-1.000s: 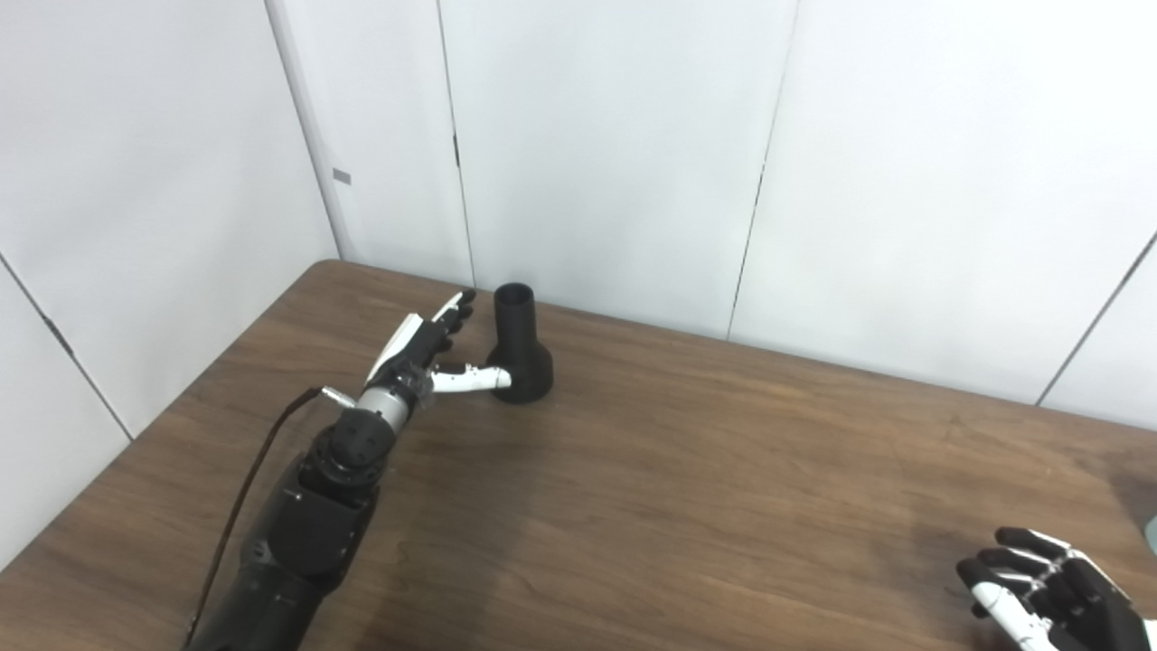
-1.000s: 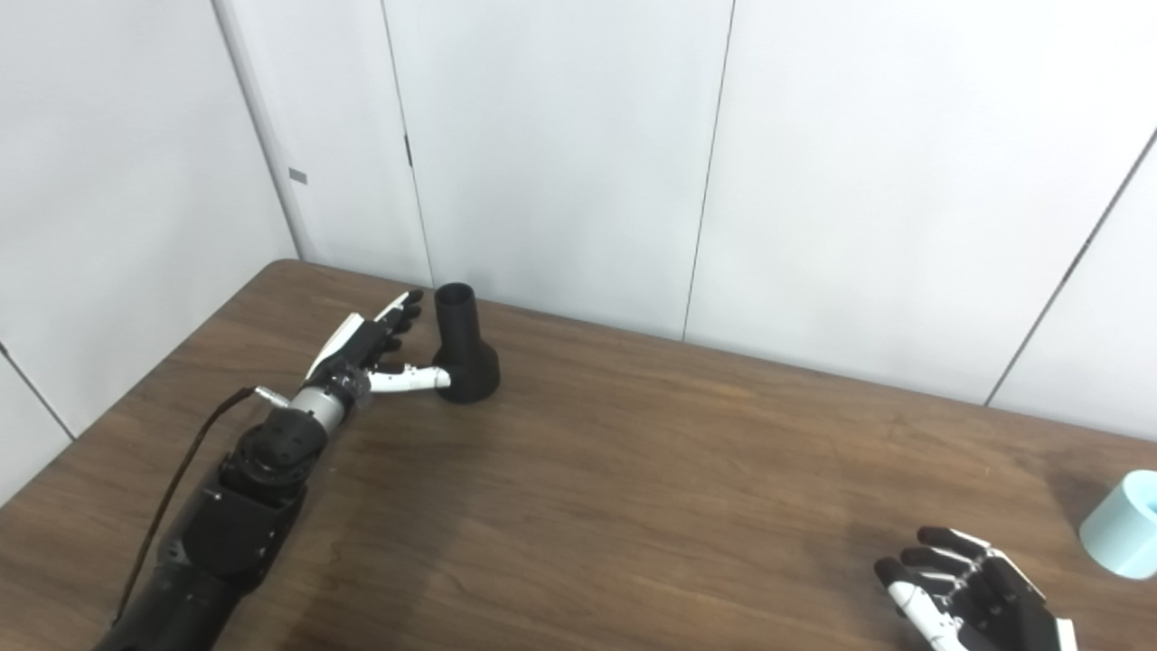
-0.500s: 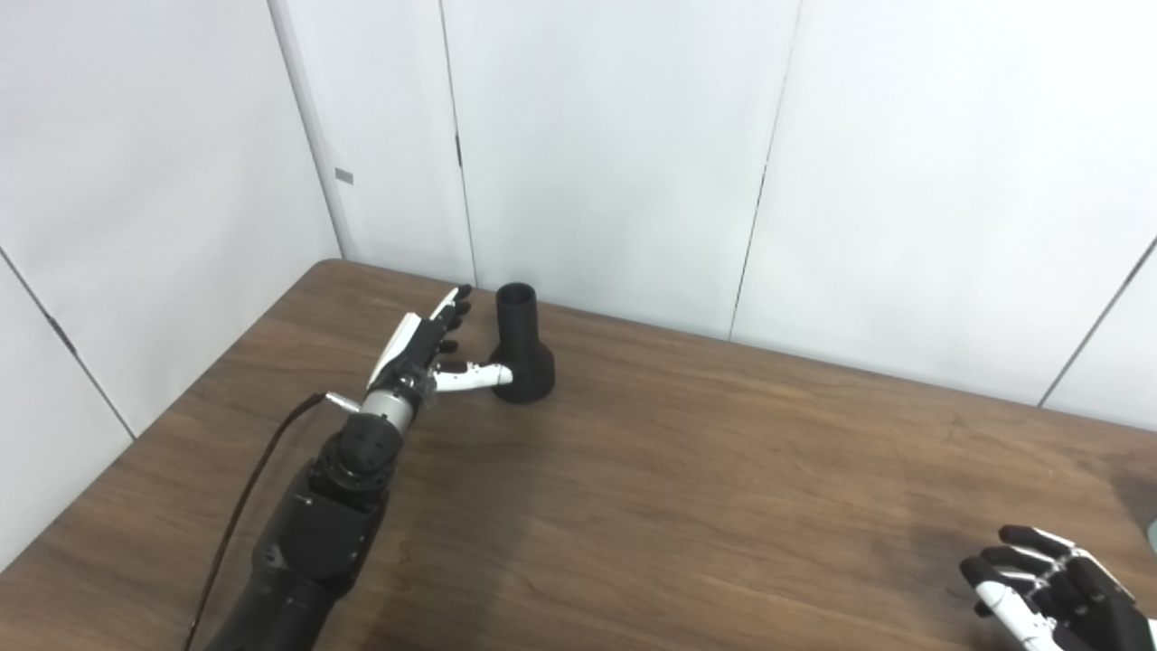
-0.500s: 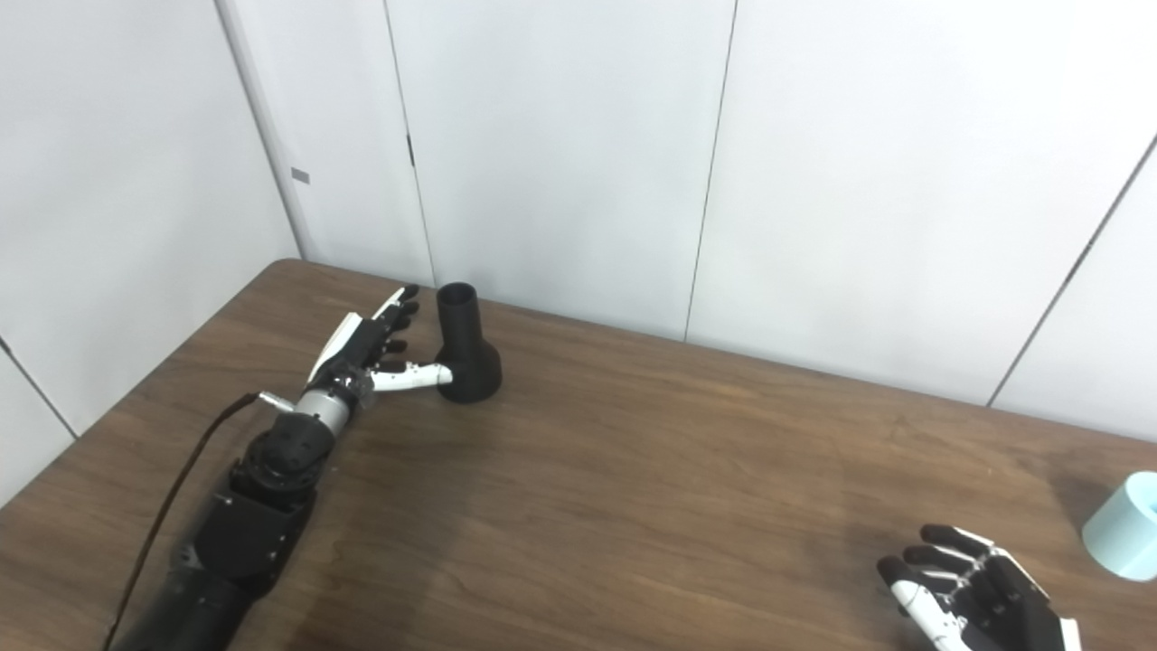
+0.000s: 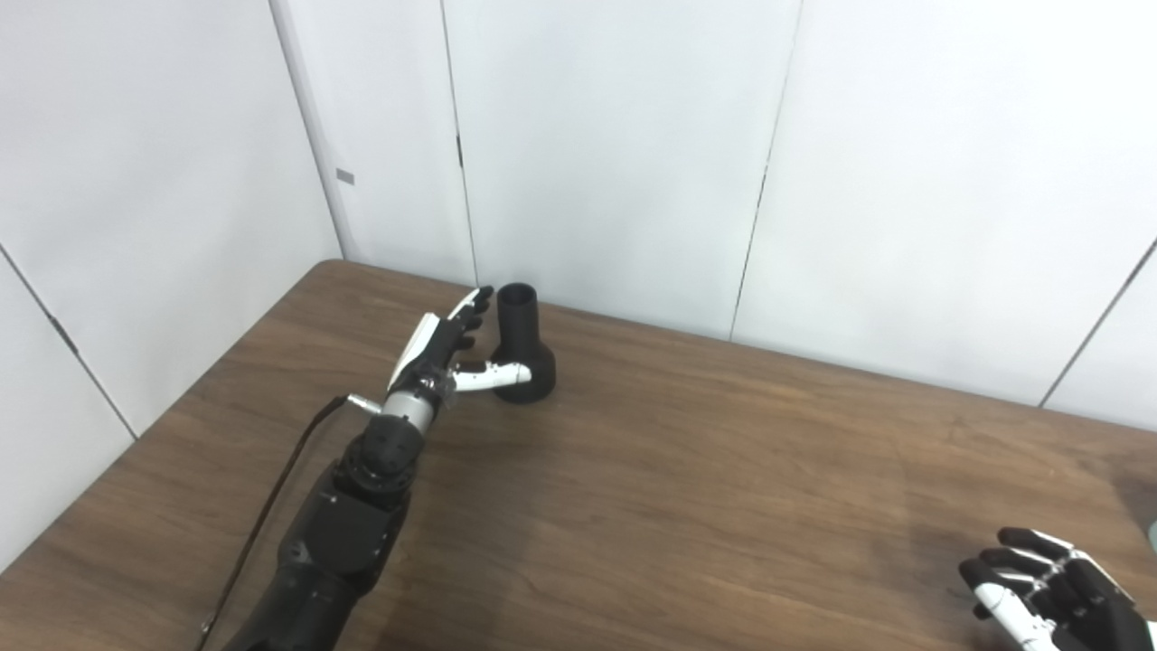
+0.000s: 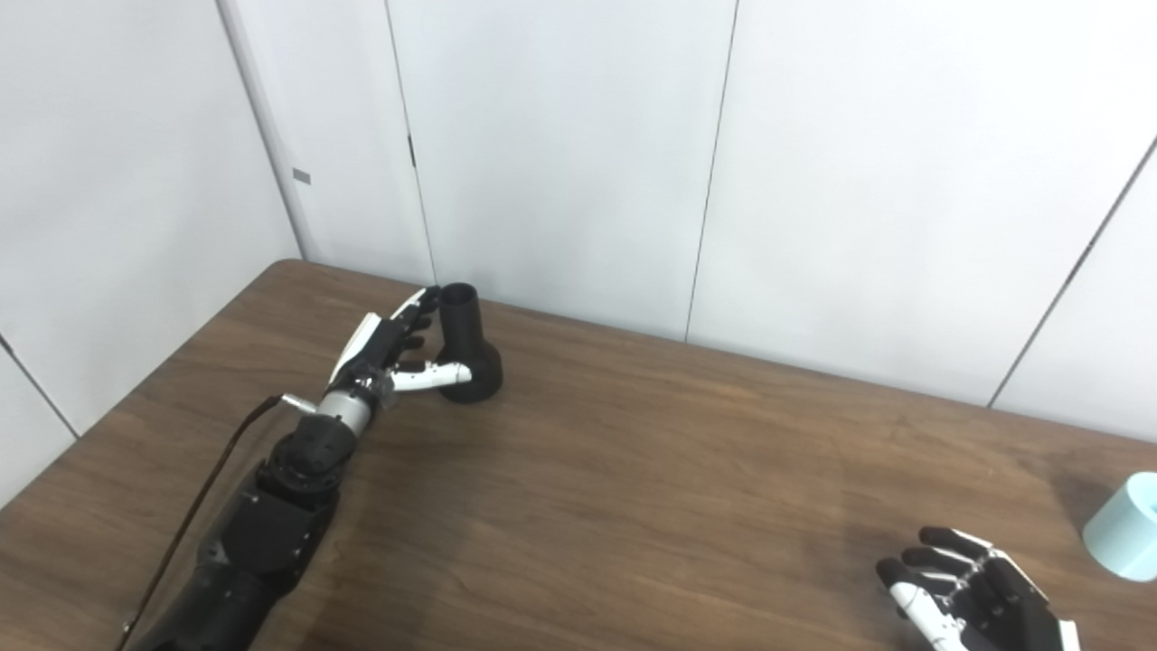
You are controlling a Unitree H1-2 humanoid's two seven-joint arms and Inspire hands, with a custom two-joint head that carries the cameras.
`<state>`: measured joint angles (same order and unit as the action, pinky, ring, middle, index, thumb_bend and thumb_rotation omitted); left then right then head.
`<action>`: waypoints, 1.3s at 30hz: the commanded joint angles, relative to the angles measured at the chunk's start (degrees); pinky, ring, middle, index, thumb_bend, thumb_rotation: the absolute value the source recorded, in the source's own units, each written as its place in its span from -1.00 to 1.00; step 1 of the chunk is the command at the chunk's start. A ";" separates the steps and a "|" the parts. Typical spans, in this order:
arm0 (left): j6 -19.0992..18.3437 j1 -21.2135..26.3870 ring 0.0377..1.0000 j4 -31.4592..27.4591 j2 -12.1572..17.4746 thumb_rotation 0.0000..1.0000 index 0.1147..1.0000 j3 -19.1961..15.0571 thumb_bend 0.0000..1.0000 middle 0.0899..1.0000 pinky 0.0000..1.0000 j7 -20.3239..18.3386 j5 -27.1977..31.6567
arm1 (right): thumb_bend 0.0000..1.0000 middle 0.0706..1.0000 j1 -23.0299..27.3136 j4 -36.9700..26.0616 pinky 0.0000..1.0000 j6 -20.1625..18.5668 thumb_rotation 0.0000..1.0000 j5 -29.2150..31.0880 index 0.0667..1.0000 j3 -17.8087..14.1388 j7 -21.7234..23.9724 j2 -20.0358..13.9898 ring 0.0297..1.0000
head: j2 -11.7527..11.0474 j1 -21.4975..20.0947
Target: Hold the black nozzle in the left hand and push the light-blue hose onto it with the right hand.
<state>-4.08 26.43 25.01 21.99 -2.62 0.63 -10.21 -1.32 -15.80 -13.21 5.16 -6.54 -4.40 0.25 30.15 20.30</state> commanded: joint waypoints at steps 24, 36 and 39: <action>0.72 3.53 0.73 6.28 0.03 -0.40 0.78 5.36 0.87 0.77 0.54 2.55 -4.96 | 0.01 -0.10 0.81 -2.13 -0.48 0.45 -1.00 1.44 0.01 -0.90 -0.10 0.78 -0.28 | 0.65 -0.94; 2.40 5.45 -0.23 12.92 3.81 -0.99 -0.11 19.44 0.12 -0.20 -0.31 7.13 -23.17 | 0.01 -0.10 0.82 -2.40 -0.47 -0.05 -1.00 1.38 0.01 -1.08 -0.52 0.90 -0.28 | 1.13 -1.04; 2.52 5.35 -0.20 13.83 4.26 -1.00 -0.16 21.25 0.06 -0.16 -0.29 7.12 -24.47 | 0.01 -0.10 0.83 -1.98 -0.47 0.72 -1.00 1.12 0.00 -1.05 -0.42 0.71 -0.27 | 1.24 -1.06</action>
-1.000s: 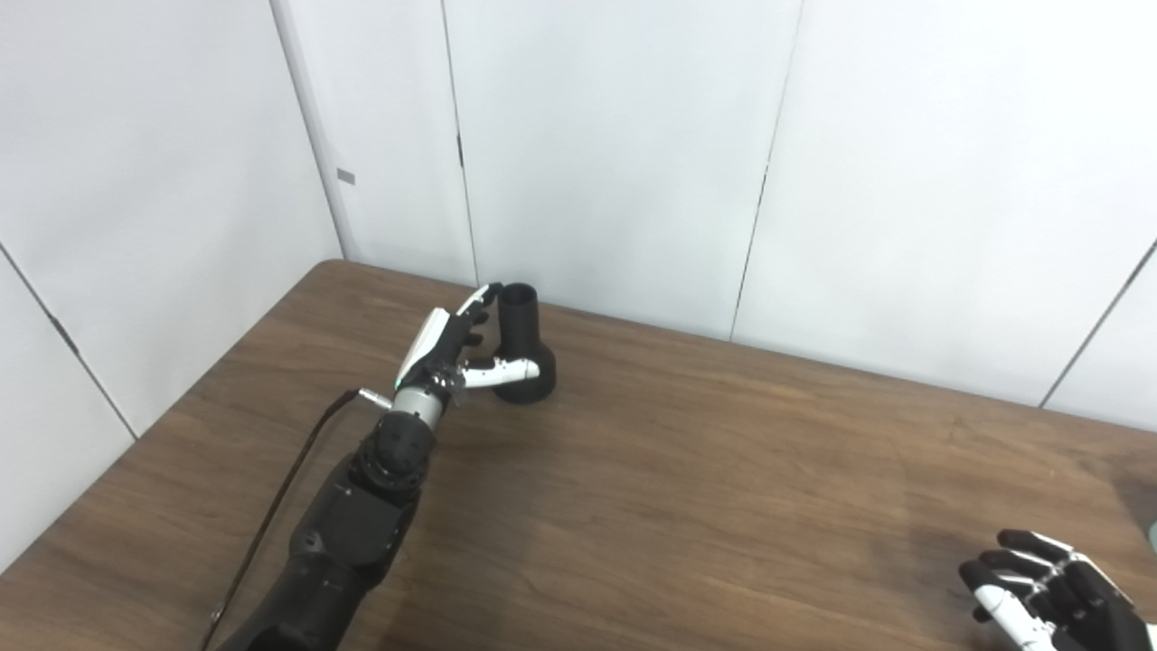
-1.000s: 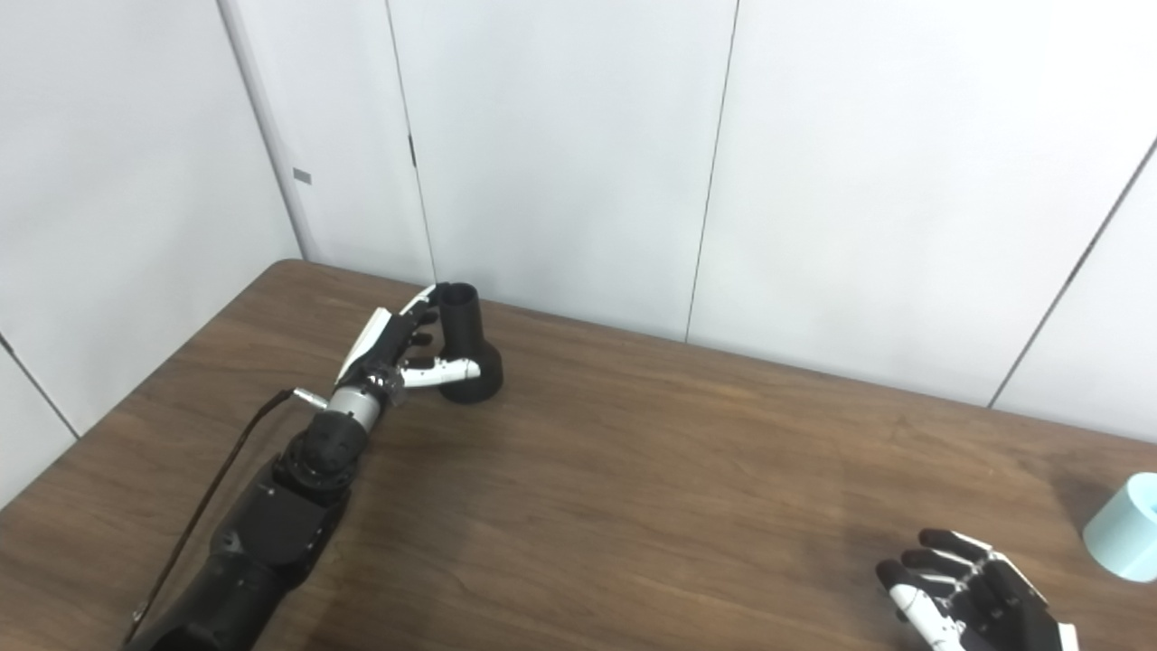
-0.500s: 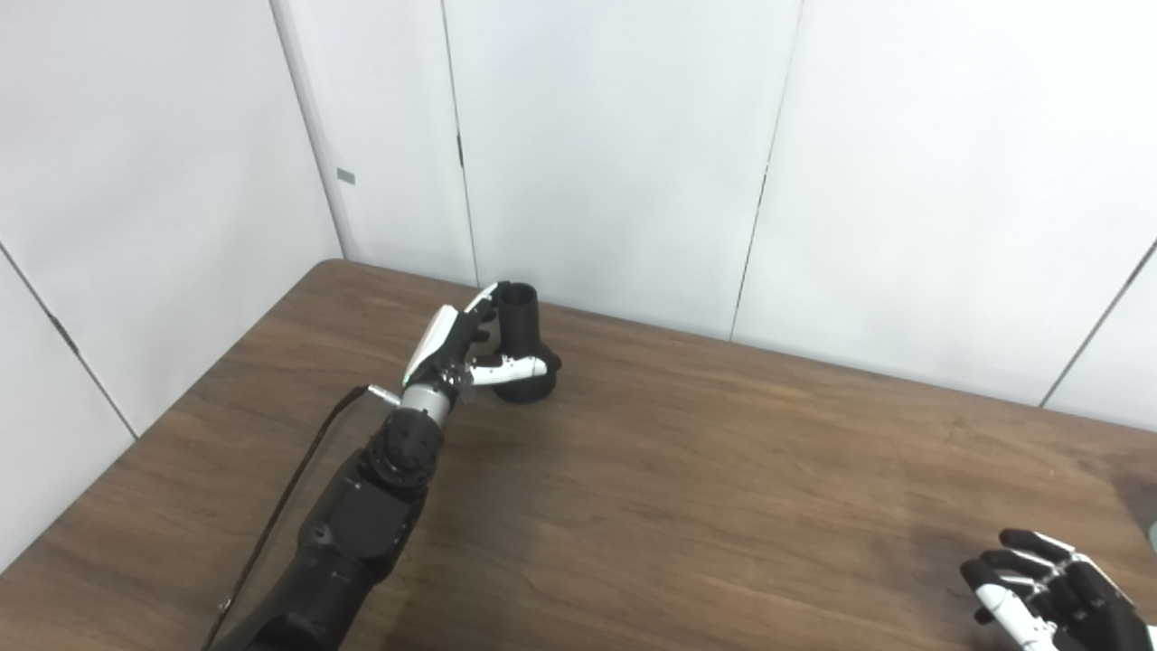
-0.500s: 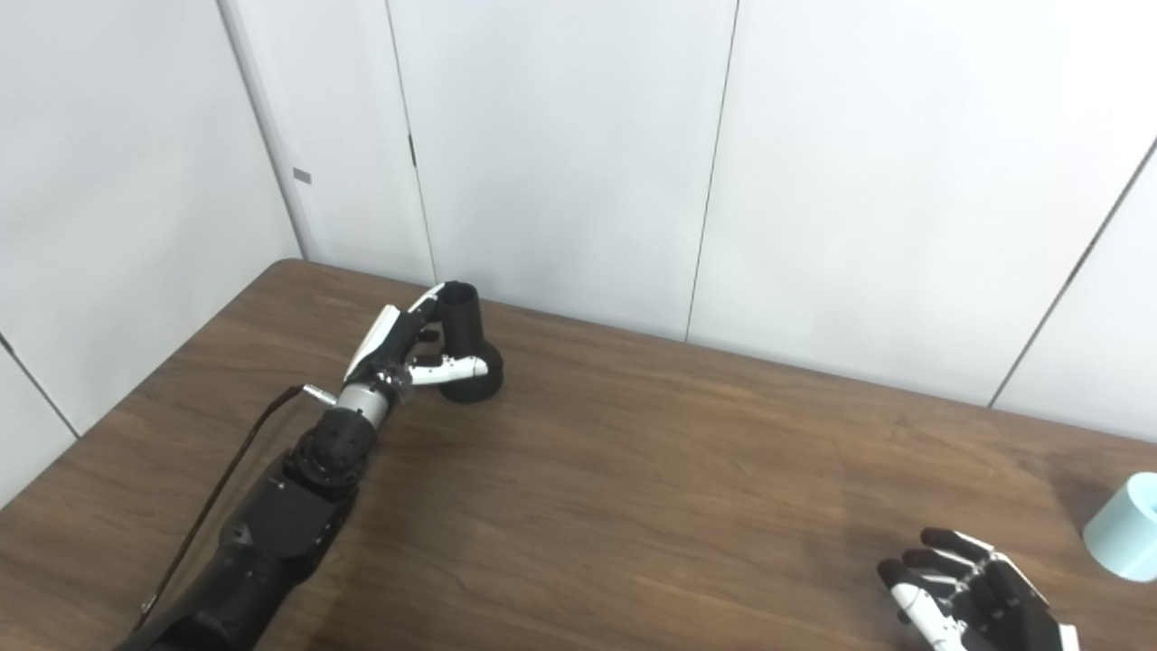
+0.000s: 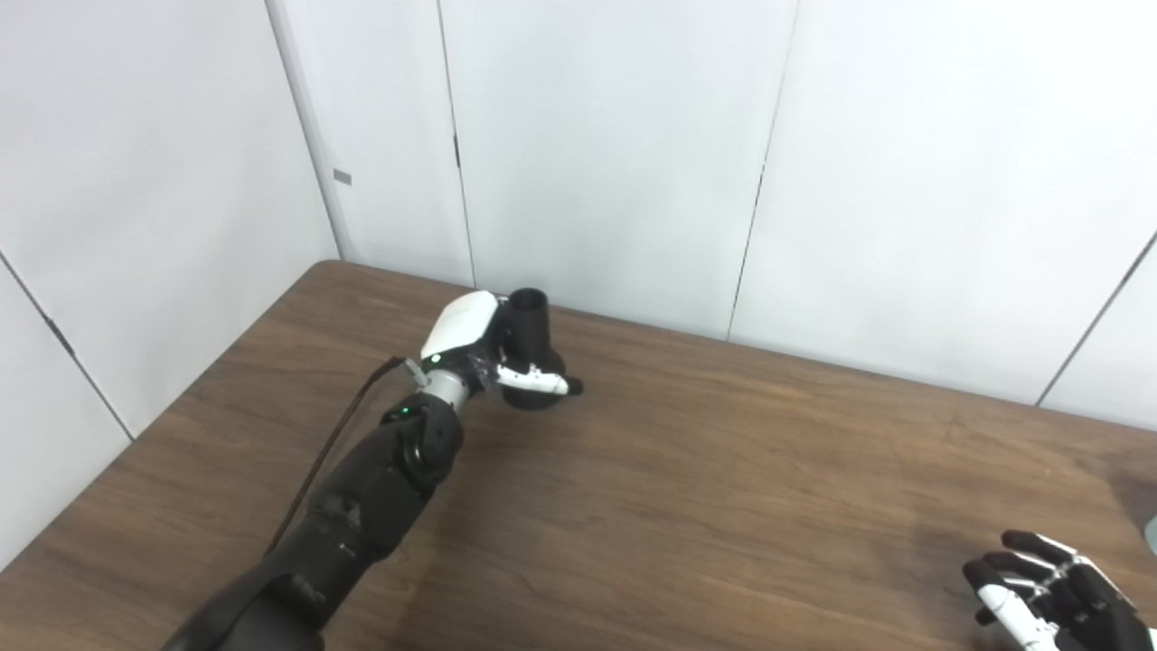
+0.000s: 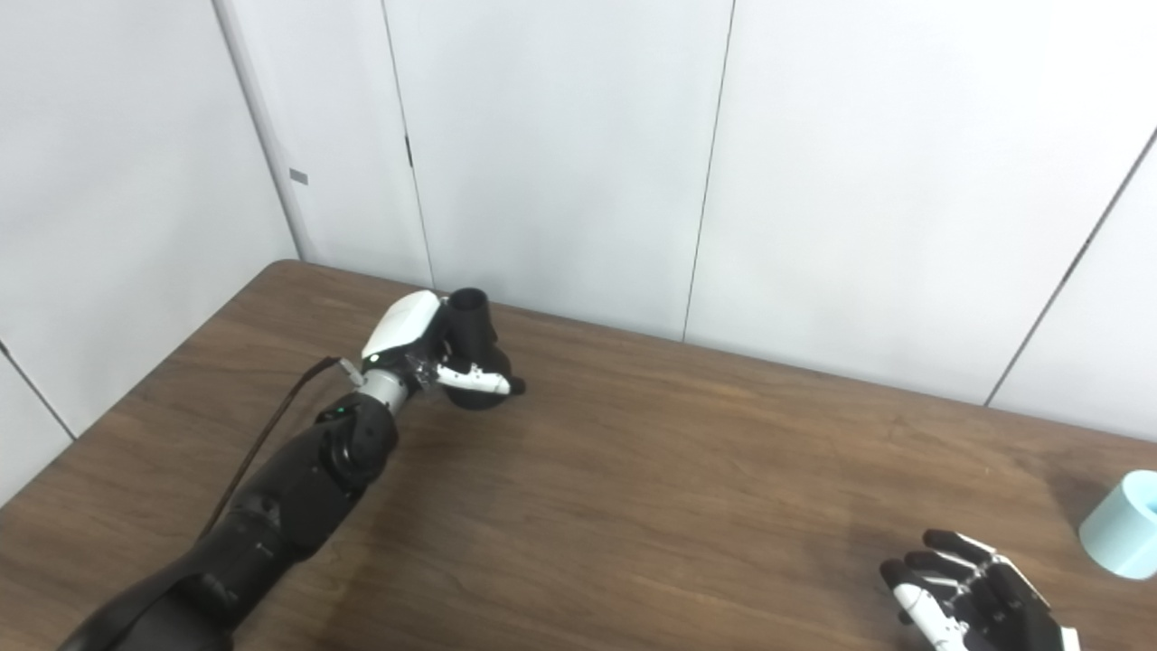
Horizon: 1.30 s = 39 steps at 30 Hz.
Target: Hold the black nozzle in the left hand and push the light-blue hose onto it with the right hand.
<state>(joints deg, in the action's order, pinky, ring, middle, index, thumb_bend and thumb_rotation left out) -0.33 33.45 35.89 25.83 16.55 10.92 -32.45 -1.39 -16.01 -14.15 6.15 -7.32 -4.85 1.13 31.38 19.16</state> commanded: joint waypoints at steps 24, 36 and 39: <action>12.89 -6.15 -0.25 2.87 -2.90 -1.00 -0.10 9.51 0.00 -0.27 -0.37 5.96 -3.24 | 0.01 -0.11 2.25 7.55 -0.45 12.70 -1.00 -0.60 0.01 0.23 1.69 -1.08 -0.28 | 2.39 -8.61; 17.22 -12.60 -0.19 -6.21 -11.57 -1.00 -0.12 10.63 0.01 -0.23 -0.32 -1.99 4.89 | 0.02 -0.12 3.93 12.44 -0.43 17.49 -1.00 -1.28 0.00 0.38 0.84 0.08 -0.28 | 4.90 -17.57; 19.40 -13.27 -0.19 -5.96 -12.68 -1.00 -0.12 11.52 0.01 -0.23 -0.35 -3.02 3.76 | 0.02 -0.12 4.17 12.07 -0.44 17.39 -1.00 -0.94 0.00 0.43 0.47 0.77 -0.28 | 5.72 -19.74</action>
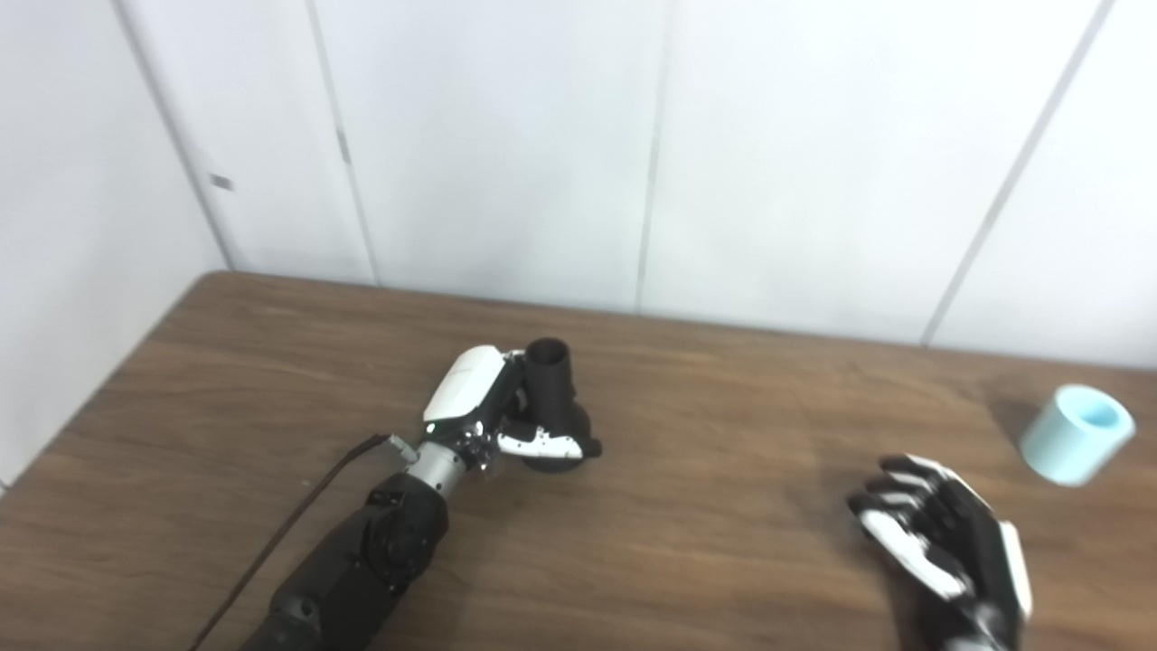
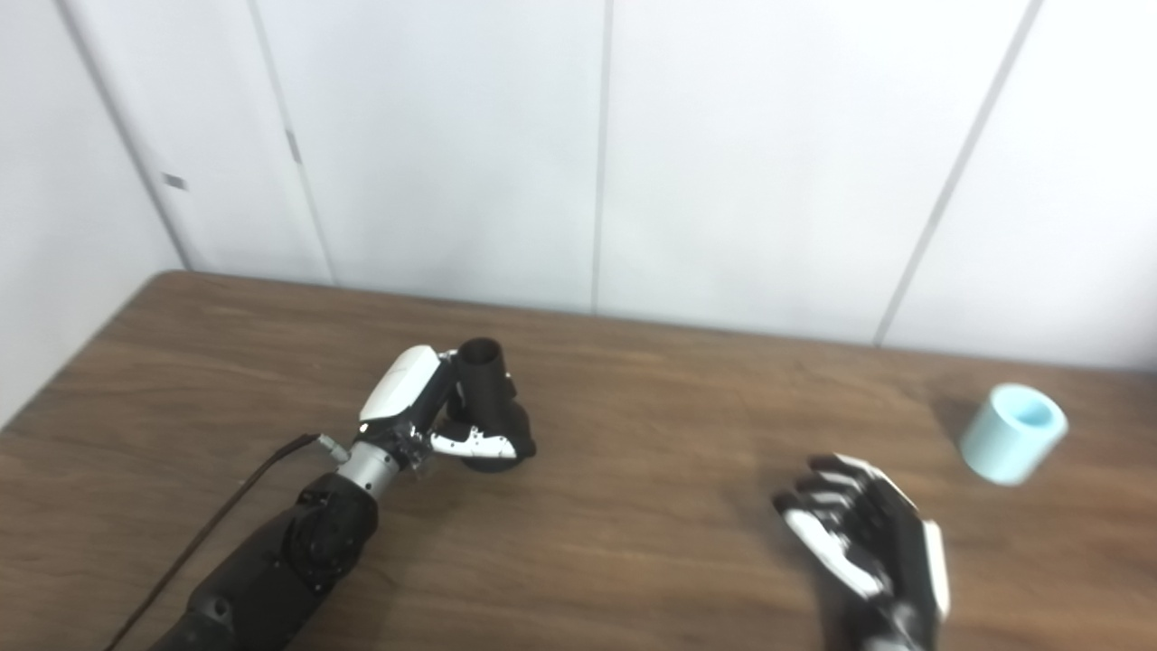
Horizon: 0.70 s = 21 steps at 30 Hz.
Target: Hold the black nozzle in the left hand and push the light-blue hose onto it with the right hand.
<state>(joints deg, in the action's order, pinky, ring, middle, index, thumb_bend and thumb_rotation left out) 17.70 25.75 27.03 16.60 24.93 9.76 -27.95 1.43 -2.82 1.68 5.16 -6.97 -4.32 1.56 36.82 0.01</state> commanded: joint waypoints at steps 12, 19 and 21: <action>6.80 -7.85 -0.18 4.96 -6.88 -1.00 -0.12 5.58 0.01 -0.23 -0.33 -7.28 -3.74 | 0.02 -0.11 1.79 -1.80 -0.43 1.80 -1.00 -3.36 -0.01 1.13 -1.68 1.13 -0.27 | 1.81 -6.41; 9.21 -7.09 -0.16 8.77 -6.48 -1.00 -0.13 11.41 0.01 -0.19 -0.26 -5.35 -7.23 | 0.03 -0.11 1.88 -2.97 -0.44 2.16 -1.00 -3.44 -0.01 0.79 -2.18 1.45 -0.27 | 1.87 -9.73; 9.21 -6.81 -0.19 9.35 -6.05 -1.00 -0.12 13.04 0.01 -0.21 -0.32 -4.60 -8.17 | 0.02 -0.11 2.03 -4.09 -0.46 1.10 -1.00 -3.41 0.00 0.57 -2.56 1.54 -0.28 | 1.82 -10.19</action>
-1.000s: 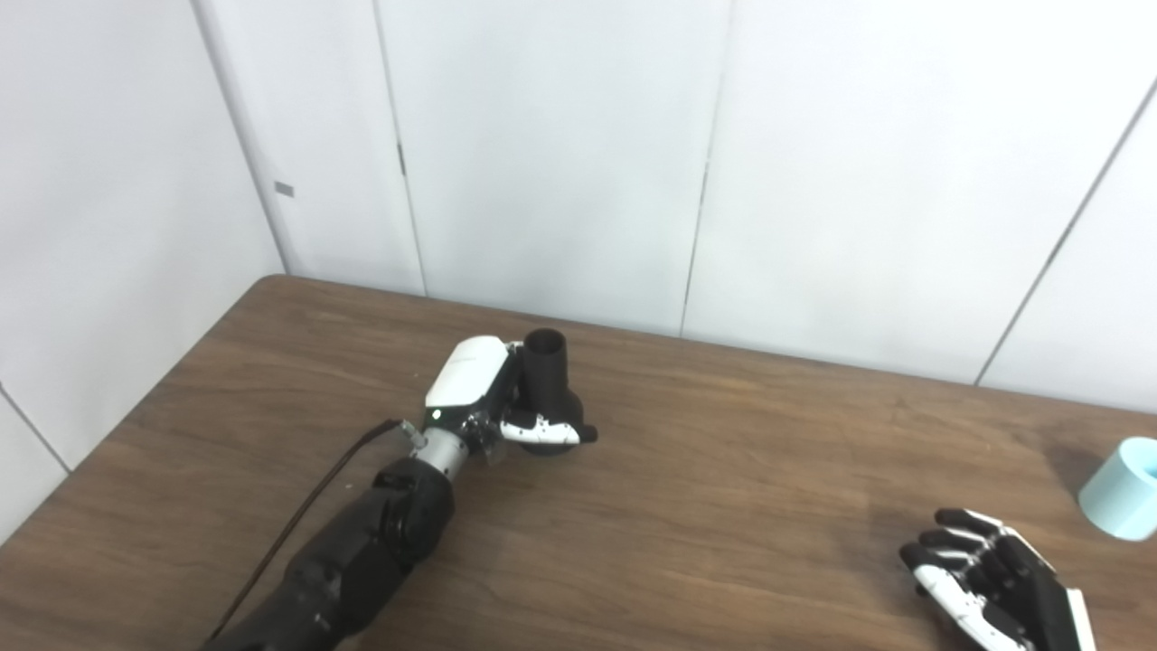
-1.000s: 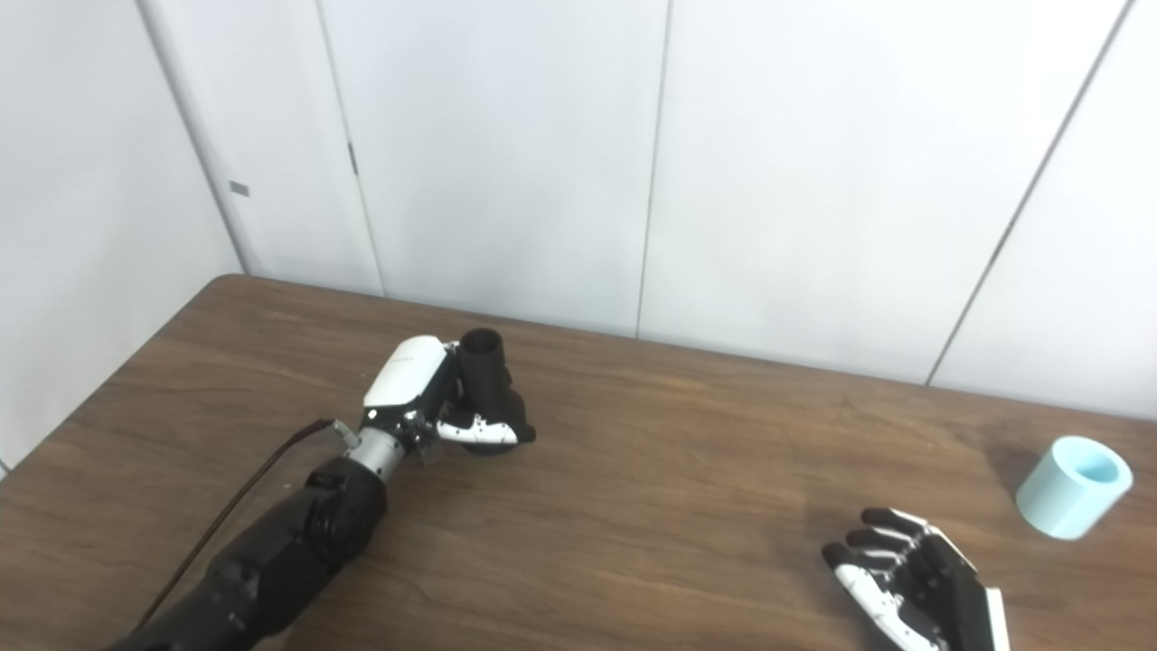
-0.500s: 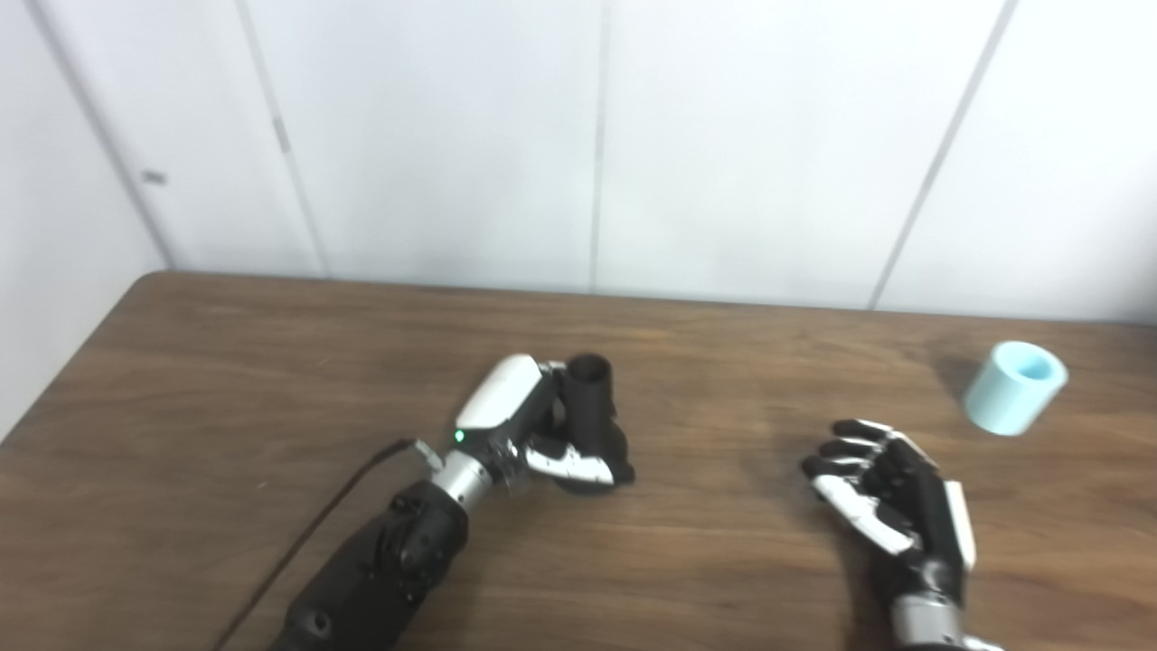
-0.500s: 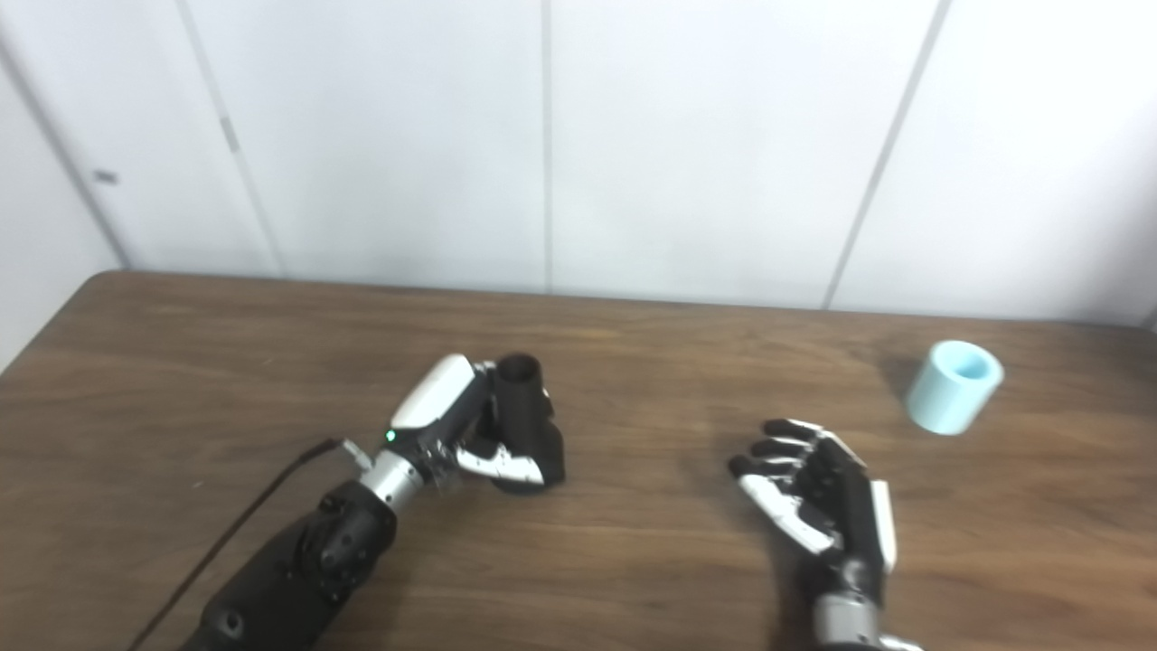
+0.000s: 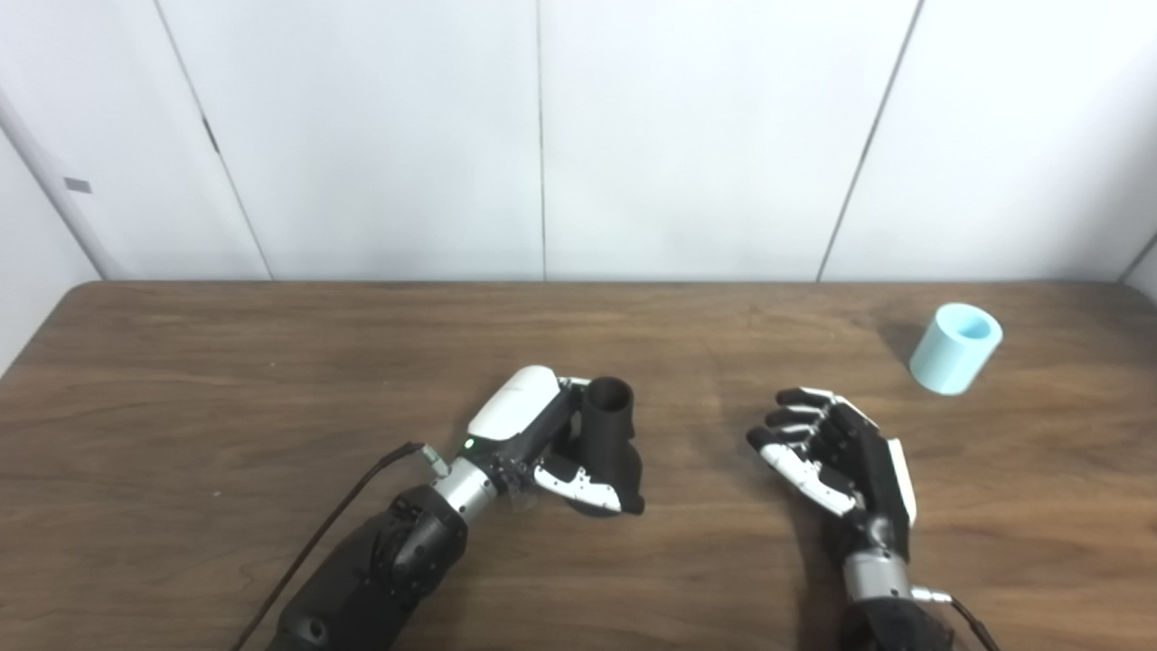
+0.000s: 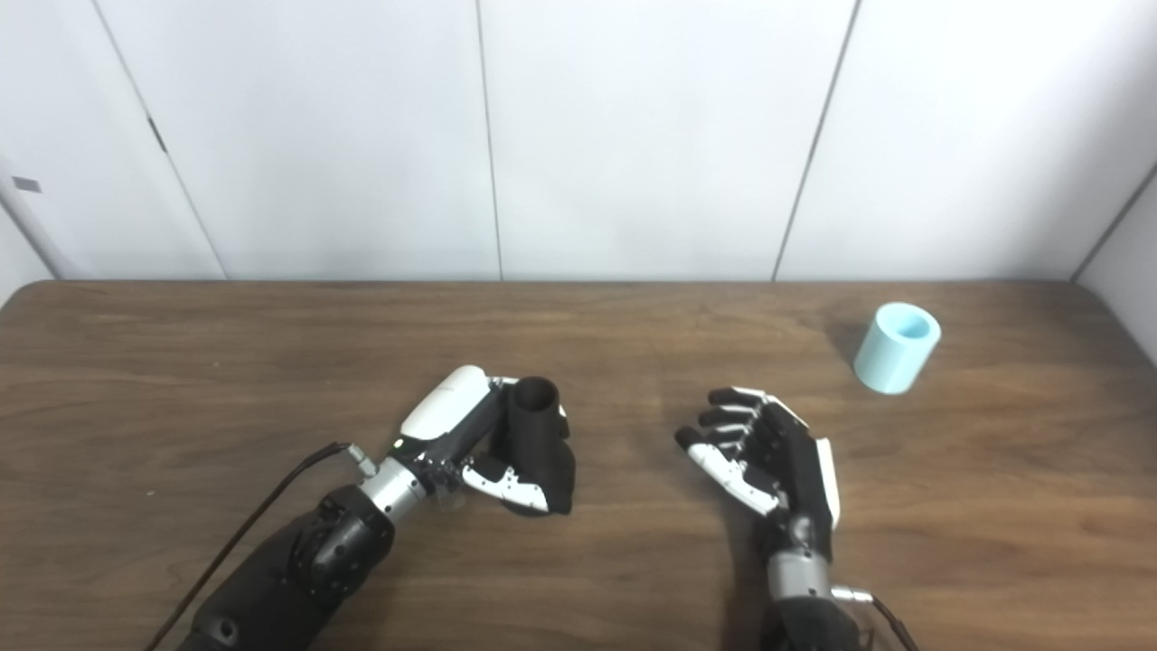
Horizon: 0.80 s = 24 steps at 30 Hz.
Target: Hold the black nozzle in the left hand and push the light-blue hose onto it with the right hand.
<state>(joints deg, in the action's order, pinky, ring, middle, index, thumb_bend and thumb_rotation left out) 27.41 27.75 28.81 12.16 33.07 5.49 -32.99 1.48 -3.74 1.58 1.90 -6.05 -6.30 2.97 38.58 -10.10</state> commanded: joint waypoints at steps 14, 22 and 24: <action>-0.49 -7.73 -0.19 12.38 0.66 -1.00 -0.13 9.83 0.01 -0.23 -0.32 2.78 -0.89 | 0.04 -0.06 10.88 -22.15 -0.27 -13.15 -1.00 -9.75 -0.04 -2.06 6.00 -20.68 -0.11 | -4.89 -15.52; -0.49 -6.55 -0.21 13.88 1.31 -1.00 -0.12 12.42 0.01 -0.24 -0.32 3.69 2.10 | 0.63 0.68 17.88 -24.82 0.27 -28.48 -0.57 -25.13 0.57 -6.42 10.16 -28.15 0.56 | -8.41 -22.13; -0.49 -6.61 -0.23 13.65 1.47 -1.00 -0.11 12.11 0.01 -0.25 -0.34 3.28 2.47 | 0.70 0.73 18.48 -20.65 0.33 -28.49 -0.49 -26.55 0.61 -8.23 10.22 -29.56 0.62 | -8.93 -22.52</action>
<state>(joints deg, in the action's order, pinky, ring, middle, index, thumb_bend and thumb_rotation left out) 27.59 32.30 33.60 12.66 40.87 10.53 -29.49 18.46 -26.89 -25.74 -21.07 -11.55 3.77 -23.08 29.62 -32.61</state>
